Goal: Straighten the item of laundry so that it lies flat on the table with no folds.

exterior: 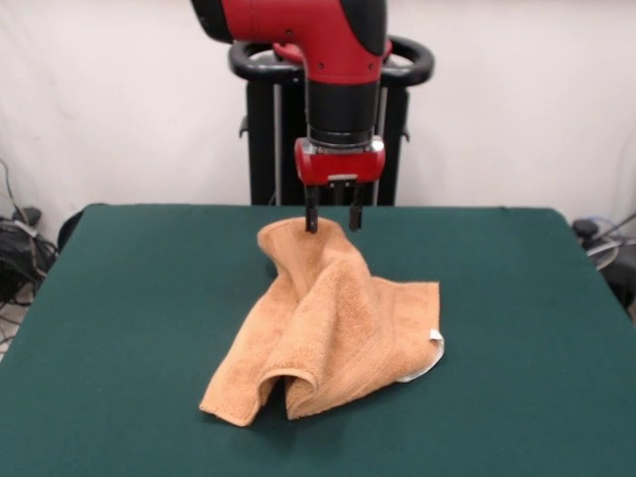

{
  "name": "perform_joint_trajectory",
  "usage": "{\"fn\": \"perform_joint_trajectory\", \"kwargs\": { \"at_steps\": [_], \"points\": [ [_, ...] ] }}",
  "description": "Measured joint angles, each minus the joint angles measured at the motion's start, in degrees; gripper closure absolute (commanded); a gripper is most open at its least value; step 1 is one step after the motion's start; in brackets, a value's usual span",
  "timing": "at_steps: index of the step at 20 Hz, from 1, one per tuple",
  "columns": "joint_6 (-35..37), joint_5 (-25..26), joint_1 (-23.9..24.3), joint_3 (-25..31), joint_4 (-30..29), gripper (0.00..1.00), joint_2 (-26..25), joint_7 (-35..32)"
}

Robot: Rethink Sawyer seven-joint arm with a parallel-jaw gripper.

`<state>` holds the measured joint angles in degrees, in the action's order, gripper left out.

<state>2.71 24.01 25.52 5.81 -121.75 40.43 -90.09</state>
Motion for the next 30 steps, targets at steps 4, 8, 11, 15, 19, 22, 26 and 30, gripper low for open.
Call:
{"fn": "perform_joint_trajectory", "kwargs": {
  "at_steps": [4,8,11,15,19,22,26,30],
  "points": [
    [0.0,0.0,0.0,0.0,0.0,0.0,0.0,0.0],
    [0.0,0.0,0.0,0.0,0.0,0.0,0.0,0.0],
    [0.0,0.0,0.0,0.0,0.0,0.0,0.0,0.0],
    [0.0,-0.1,-0.1,0.0,0.0,0.0,0.0,0.0],
    [0.2,-0.6,-0.5,0.0,0.0,0.0,0.2,0.0],
    [1.0,-1.2,-0.9,0.0,0.1,0.0,0.5,0.0],
    [3.4,-2.5,-1.3,0.0,0.9,0.0,1.0,0.0],
    [8.4,-4.2,-1.8,0.0,3.1,0.0,2.5,0.0]
  ]
}}
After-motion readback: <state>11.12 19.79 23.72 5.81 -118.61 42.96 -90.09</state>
